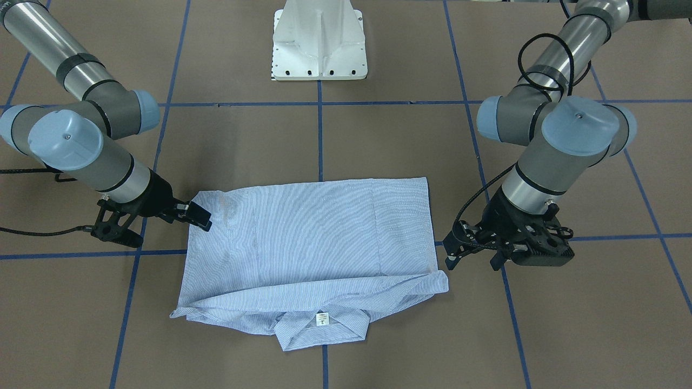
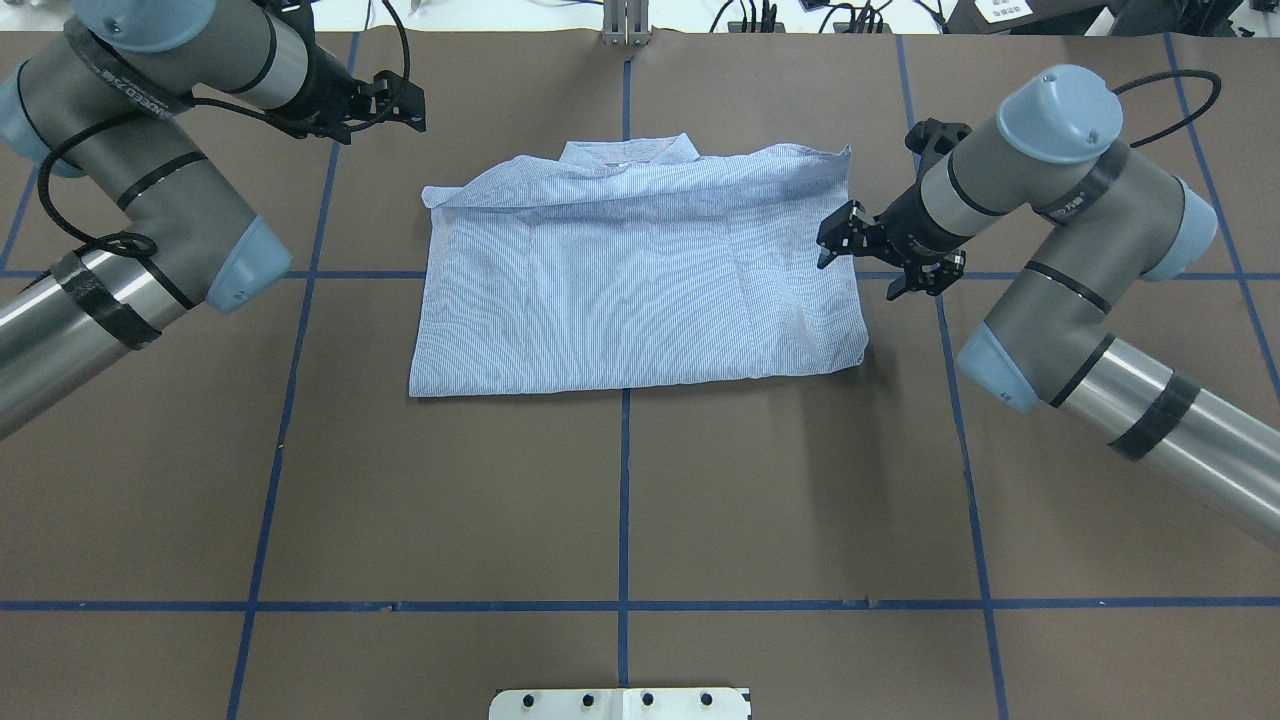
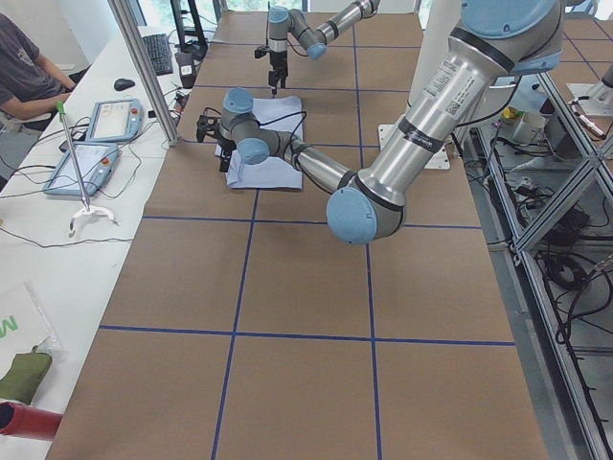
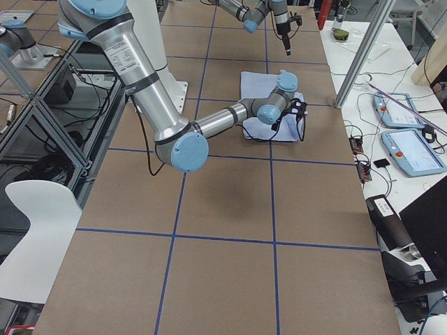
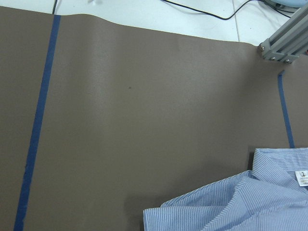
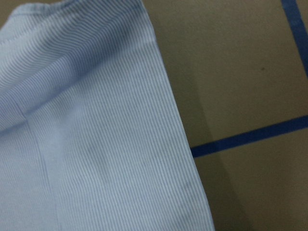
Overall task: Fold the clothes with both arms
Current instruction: 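Lower the right gripper to the folded shirt's corner nearest it and grasp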
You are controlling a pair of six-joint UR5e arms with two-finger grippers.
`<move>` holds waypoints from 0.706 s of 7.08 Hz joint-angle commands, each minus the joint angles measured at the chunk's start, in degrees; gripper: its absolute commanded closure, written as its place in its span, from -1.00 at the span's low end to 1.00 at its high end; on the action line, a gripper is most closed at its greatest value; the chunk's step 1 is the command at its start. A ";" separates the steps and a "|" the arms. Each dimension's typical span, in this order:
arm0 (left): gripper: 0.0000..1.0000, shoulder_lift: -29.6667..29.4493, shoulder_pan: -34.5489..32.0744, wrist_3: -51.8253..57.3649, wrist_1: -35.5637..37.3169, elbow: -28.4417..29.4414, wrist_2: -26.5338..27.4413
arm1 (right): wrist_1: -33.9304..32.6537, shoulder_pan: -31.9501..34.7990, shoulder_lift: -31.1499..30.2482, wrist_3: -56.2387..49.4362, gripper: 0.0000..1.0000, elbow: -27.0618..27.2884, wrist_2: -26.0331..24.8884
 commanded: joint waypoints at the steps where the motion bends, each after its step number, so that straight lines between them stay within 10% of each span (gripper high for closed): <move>1: -0.98 0.03 0.04 -0.06 0.14 -0.54 0.09 | -0.07 -1.55 -2.72 -0.43 -0.97 1.26 -0.41; 4: -0.98 0.12 0.04 -0.06 0.14 -0.54 0.27 | -0.33 -3.40 -1.93 -0.34 -0.44 0.92 -1.20; 5: -0.98 0.12 0.04 -0.06 0.14 -0.63 0.27 | -0.33 -3.49 -2.02 -0.43 0.23 1.09 -1.29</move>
